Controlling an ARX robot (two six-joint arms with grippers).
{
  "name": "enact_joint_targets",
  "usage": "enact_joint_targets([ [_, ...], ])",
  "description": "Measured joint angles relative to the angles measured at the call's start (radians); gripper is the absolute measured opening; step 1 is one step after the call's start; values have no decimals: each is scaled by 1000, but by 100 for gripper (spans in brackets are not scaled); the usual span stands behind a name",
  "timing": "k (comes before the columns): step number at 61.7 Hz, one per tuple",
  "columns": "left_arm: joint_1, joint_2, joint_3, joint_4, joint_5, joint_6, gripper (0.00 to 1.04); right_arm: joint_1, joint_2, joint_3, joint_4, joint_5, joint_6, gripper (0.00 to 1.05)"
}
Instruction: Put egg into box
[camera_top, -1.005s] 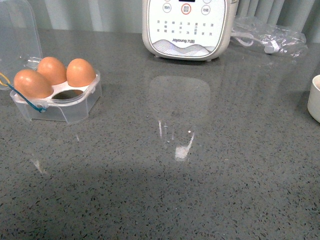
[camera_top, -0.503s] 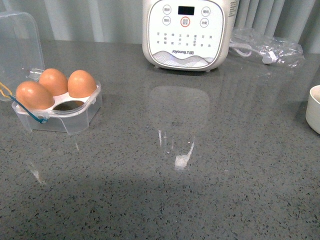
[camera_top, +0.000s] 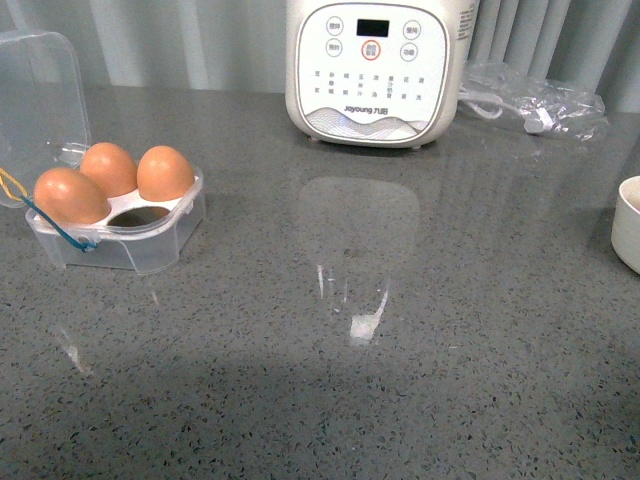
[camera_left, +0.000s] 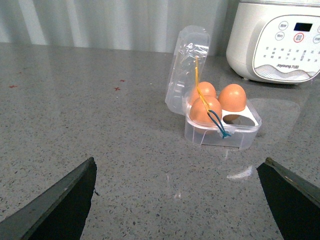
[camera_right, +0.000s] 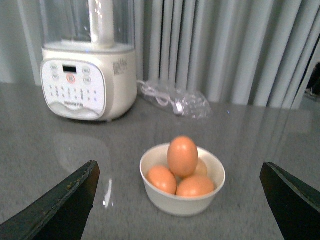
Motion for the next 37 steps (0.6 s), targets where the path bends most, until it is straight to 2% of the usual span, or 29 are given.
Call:
enact_joint_targets([
  [6,0,0,0,0,0,0,98,-86,212,65,183,-93,-16,98],
  [15,0,0,0,0,0,0,98,-206,493,171,284,-161,-1,98],
  [25,0,0,0,0,0,0,98,-274,793,315,220,-214,31,98],
  [37,0,0,0,0,0,0,98,-279,931,426,163,-228,26,98],
])
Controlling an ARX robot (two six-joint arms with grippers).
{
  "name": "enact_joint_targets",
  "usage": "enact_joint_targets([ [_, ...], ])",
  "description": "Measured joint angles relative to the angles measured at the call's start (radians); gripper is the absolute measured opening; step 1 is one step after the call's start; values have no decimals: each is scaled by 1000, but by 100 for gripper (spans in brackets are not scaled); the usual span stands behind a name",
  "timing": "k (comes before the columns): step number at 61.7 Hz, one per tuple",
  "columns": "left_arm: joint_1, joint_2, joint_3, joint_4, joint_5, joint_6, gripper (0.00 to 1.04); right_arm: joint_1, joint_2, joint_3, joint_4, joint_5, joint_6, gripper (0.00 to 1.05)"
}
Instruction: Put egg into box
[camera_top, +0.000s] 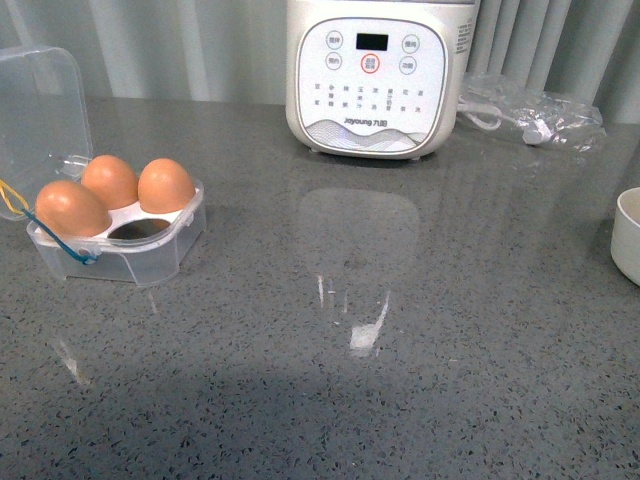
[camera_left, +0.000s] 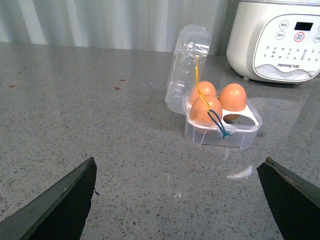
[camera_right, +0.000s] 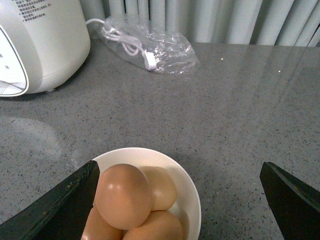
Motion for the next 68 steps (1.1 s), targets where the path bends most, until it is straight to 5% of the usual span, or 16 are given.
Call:
enact_joint_targets([
  [68,0,0,0,0,0,0,98,-14,188,94,-128,-151,-43,95],
])
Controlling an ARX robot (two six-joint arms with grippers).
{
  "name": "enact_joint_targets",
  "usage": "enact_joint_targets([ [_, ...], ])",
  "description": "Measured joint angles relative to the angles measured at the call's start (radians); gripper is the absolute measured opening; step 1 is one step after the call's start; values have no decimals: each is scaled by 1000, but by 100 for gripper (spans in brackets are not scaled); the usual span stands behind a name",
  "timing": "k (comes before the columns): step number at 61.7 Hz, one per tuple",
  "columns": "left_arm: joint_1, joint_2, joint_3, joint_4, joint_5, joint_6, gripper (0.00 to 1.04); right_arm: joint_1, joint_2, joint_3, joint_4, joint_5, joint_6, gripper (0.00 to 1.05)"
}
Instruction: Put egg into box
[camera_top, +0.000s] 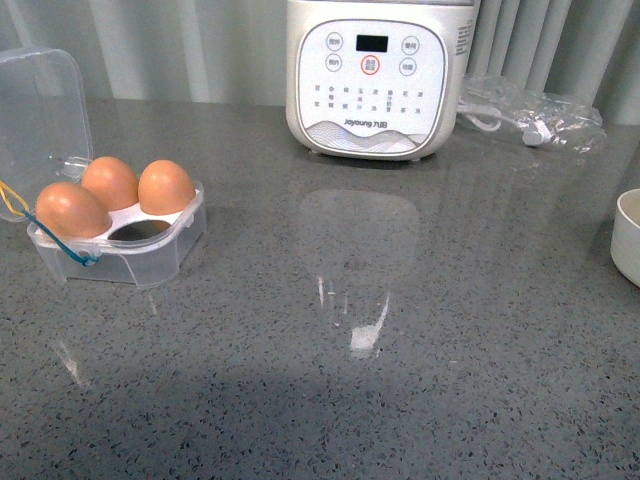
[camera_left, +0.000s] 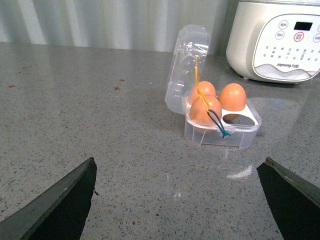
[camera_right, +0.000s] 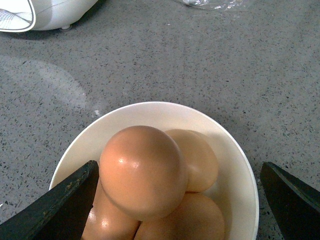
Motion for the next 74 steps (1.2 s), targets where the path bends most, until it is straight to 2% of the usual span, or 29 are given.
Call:
enact_joint_targets([
  [8,0,0,0,0,0,0,98,-1,0,0,0,-6,-8,74],
  [16,0,0,0,0,0,0,98,-1,0,0,0,-6,-18,48],
  [18,0,0,0,0,0,0,98,-1,0,0,0,-6,-21,46],
  [40,0,0,0,0,0,0,98,10,-71,2,-39,-14,-24,44],
  [48,0,0,0,0,0,0,98,45,-128,34,-55,-18,-15,44],
  [54,0,0,0,0,0,0,98,127,-168,85,-57,-21,14,44],
  [62,0,0,0,0,0,0,98,306,-158,134,-43,0,67,43],
  [74,0,0,0,0,0,0,98,511,-122,150,-33,-92,99,43],
])
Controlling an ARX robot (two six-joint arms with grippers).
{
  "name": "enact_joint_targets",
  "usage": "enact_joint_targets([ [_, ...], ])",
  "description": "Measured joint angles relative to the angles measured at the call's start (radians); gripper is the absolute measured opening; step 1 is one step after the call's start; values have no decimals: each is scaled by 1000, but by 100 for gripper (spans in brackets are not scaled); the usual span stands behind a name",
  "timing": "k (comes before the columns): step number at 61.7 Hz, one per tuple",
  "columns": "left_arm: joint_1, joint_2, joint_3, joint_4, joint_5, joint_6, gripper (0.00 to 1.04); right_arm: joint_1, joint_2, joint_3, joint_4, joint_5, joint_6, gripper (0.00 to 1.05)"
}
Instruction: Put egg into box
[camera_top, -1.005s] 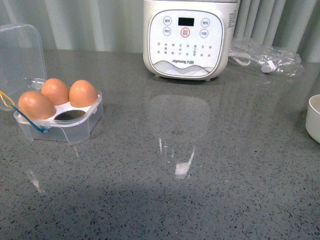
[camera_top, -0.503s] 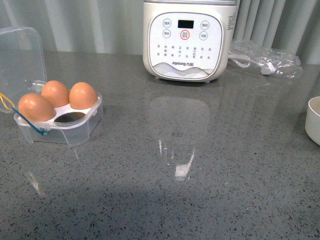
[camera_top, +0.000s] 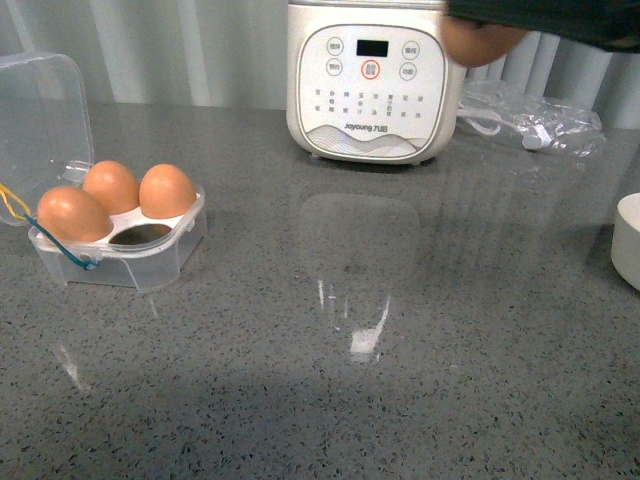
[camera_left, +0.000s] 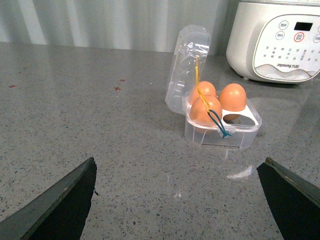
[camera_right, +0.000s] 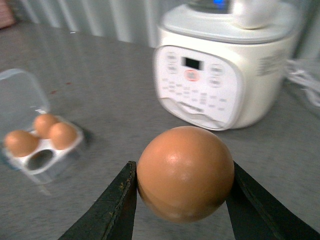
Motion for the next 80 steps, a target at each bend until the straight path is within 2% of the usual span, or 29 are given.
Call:
enact_joint_targets([
  [8,0,0,0,0,0,0,98,64,13,0,-17,-58,-23,43],
  [28,0,0,0,0,0,0,98,93,126,32,17,-160,-104,43],
  [58,0,0,0,0,0,0,98,203,387,194,79,-147,-101,43],
  [80,0,0,0,0,0,0,98,253,534,347,56,-85,-82,43],
])
